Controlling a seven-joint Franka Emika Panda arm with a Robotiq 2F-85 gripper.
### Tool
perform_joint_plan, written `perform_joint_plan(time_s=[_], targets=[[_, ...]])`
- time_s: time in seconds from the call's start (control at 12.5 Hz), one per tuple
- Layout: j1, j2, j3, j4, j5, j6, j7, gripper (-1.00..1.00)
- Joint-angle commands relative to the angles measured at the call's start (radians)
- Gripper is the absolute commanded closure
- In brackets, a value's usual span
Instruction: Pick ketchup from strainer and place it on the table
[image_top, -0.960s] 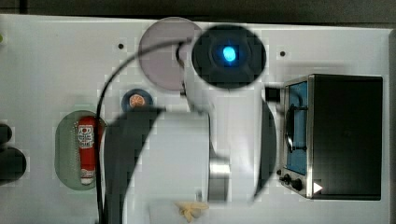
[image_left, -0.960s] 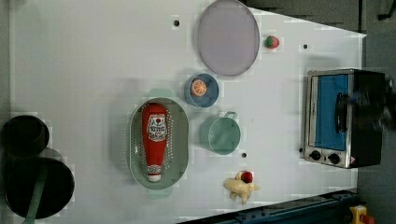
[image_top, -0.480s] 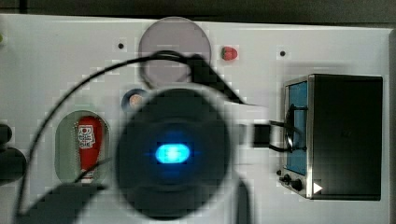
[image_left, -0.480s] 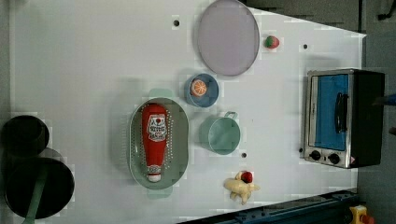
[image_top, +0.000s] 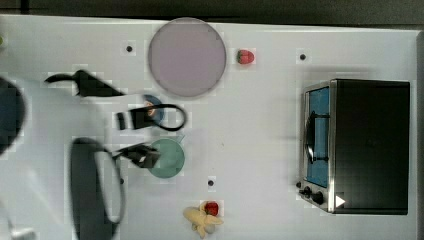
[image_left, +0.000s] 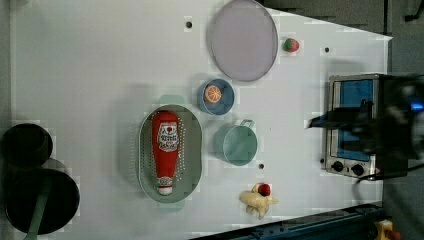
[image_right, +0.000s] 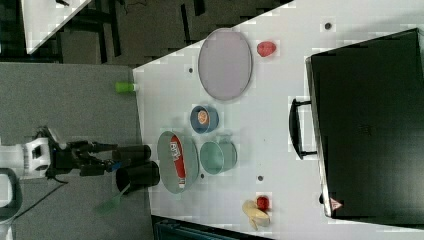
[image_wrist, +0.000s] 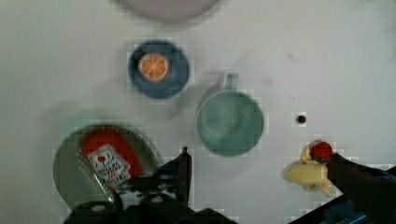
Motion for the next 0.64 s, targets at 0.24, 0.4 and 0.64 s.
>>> perform_joint_plan(time_s=[0.24, 0.4, 0.64], targets=[[0.011, 0.042, 0.153, -0.022, 0.007, 0.091, 0.061, -1.00], [0.012, 0.068, 0.214, -0.068, 0.007, 0.158, 0.061, -1.00], [0.014, 0.111, 0.292, -0.175, 0.005, 0.325, 0.061, -1.00]])
